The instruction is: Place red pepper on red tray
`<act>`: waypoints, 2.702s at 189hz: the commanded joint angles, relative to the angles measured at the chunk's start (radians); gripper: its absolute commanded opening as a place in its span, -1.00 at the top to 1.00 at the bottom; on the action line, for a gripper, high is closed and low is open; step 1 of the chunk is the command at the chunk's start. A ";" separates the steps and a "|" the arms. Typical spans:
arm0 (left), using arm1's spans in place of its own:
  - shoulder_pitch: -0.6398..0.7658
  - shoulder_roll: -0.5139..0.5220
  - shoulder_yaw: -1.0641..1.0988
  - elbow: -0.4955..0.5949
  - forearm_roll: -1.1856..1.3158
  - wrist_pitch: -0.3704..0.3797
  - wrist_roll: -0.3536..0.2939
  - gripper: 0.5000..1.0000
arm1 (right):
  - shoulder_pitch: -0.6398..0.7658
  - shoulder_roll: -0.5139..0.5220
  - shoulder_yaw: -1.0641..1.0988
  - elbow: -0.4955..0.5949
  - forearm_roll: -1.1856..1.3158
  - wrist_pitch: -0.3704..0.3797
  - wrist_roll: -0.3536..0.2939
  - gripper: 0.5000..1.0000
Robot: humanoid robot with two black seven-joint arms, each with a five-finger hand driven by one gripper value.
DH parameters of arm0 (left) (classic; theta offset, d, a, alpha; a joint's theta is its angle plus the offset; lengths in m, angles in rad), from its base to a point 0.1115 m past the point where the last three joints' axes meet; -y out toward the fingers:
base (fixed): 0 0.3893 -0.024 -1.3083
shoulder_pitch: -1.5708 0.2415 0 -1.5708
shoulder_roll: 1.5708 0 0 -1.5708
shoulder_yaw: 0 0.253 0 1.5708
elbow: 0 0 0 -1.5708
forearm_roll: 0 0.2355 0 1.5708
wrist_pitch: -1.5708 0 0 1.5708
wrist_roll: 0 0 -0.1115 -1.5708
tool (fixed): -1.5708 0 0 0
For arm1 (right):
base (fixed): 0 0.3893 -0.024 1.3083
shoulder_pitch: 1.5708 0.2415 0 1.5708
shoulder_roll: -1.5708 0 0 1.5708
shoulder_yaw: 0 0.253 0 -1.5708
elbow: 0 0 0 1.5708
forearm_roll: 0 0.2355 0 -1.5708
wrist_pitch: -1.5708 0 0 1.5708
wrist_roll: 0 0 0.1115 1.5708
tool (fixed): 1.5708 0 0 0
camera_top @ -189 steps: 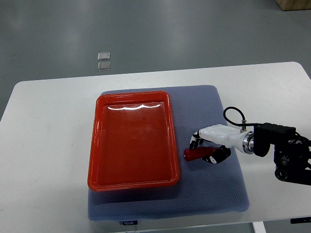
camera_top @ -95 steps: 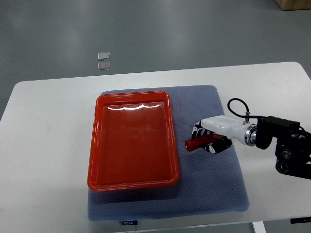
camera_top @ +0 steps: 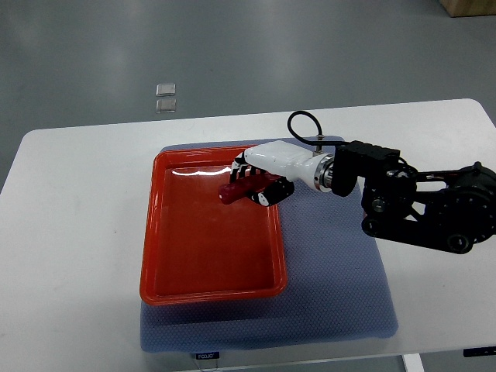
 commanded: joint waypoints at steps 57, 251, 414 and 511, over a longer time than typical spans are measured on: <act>0.000 0.000 0.000 0.000 0.000 0.002 0.001 -1.00 | 0.000 0.306 -0.011 -0.239 -0.055 0.019 -0.001 0.88; 0.000 0.000 0.000 0.000 0.000 0.000 0.001 -1.00 | -0.143 0.263 0.424 -0.340 -0.015 0.230 0.002 -0.62; 0.000 0.000 0.000 0.000 0.000 0.000 0.000 -1.00 | -0.502 0.348 1.185 -0.408 0.430 0.012 0.144 -0.63; 0.000 0.000 0.000 0.000 0.000 0.000 0.001 -1.00 | -0.552 0.346 1.248 -0.406 0.531 0.011 0.173 -0.67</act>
